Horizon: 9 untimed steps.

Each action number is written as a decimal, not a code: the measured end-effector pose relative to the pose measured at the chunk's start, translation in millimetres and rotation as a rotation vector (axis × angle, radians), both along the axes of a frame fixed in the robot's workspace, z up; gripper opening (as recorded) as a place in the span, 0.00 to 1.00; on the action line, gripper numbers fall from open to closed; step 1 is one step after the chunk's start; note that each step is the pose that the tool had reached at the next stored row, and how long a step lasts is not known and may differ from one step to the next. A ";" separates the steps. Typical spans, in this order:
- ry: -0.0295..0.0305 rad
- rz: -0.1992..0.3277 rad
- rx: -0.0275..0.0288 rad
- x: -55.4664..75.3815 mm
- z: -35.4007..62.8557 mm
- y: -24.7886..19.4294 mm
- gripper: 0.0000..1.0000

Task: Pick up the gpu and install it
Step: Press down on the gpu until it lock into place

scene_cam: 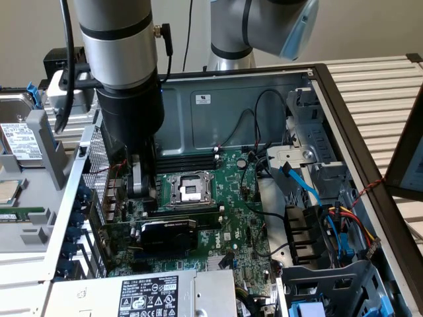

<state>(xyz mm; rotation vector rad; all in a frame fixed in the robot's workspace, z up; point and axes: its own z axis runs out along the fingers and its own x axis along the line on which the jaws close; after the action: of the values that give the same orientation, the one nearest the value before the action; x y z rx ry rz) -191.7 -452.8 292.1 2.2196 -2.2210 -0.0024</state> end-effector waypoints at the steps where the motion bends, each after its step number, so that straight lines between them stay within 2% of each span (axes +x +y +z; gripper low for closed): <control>1: 0.0011 0.000 0.0000 1.7 0.1 -0.2 0.11; 9: 0.0040 0.000 0.0005 5.2 0.1 -1.0 0.11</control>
<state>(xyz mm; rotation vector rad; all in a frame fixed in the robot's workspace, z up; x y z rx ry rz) -186.5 -453.8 292.1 2.2179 -2.2192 -0.0074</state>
